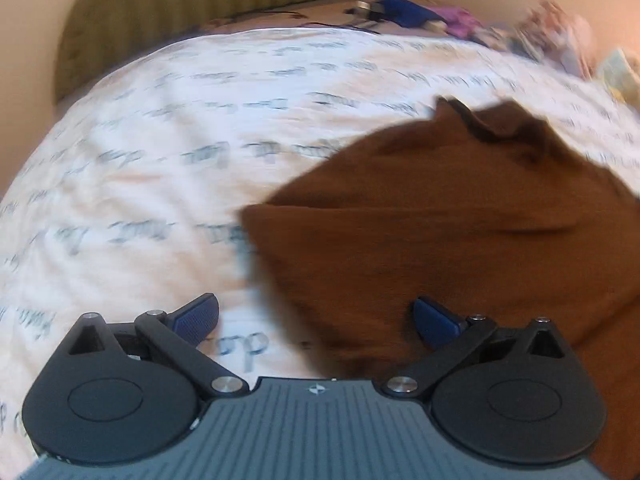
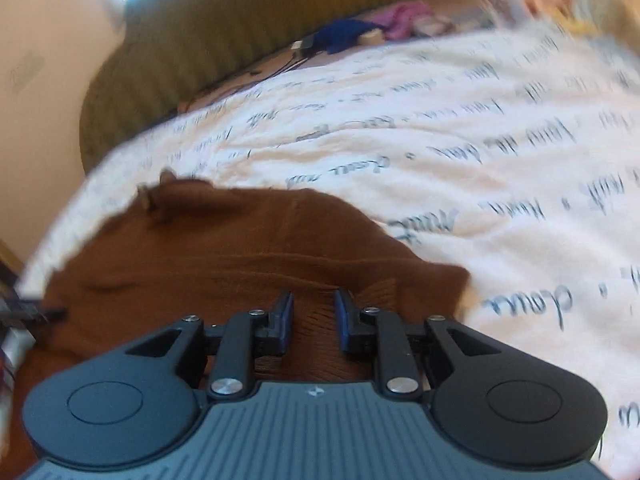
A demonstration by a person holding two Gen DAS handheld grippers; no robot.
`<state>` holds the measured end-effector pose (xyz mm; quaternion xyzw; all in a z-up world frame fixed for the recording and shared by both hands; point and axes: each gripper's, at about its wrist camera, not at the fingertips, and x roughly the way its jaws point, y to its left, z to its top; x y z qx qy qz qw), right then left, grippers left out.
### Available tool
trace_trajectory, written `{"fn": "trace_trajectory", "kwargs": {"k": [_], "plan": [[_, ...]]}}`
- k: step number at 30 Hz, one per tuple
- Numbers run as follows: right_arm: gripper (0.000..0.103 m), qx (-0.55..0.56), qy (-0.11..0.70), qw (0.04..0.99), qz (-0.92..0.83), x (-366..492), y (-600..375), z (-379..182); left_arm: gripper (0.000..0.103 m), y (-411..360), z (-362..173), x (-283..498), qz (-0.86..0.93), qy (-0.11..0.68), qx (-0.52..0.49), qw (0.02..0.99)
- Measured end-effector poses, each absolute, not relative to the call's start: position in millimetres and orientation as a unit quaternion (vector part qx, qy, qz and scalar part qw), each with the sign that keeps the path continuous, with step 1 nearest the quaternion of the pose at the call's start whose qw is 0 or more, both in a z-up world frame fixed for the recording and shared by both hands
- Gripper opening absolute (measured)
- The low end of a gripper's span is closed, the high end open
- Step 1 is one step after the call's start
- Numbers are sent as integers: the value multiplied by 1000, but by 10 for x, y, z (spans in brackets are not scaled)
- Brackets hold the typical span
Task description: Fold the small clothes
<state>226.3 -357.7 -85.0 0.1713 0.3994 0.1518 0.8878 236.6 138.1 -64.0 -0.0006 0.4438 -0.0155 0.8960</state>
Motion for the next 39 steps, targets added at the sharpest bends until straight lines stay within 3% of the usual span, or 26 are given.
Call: {"fn": "trace_trajectory", "kwargs": {"k": [4,9,13,19,22,23,24,27,30,35,39], "plan": [[25,184,369,899,149,2071,-3522,-614,101,1439,-339,2057,-83,399,-108,907],[26,119,387,894,192,1947,-2990,-595,102,904,-455,1991,-113,411,-49,903],[25,59,399,904,139,1882,-3129,-753,103,1004,-827,2018,-63,431,14,900],[28,99,396,906,112,1803,-3495,-584,99,1435,-578,1806,-51,407,-61,910],[45,132,378,907,131,1782,-3440,-534,103,1375,-358,1687,-95,379,-113,914],[59,128,378,907,133,1772,-3392,-563,103,1288,-324,1670,-108,377,-112,913],[64,114,381,907,138,1755,-3335,-623,103,1187,-322,1665,-116,380,-104,912],[64,30,408,908,93,1742,-3232,-867,103,929,-569,1765,-102,420,-47,900],[63,98,401,905,102,1605,-3480,-817,103,992,-794,1780,-71,429,1,901],[64,108,359,917,139,1108,-3621,-499,102,1335,-553,1477,-78,412,-81,904],[64,103,335,916,197,1011,-3395,-475,103,1127,-491,1251,-142,397,-102,901]]}}
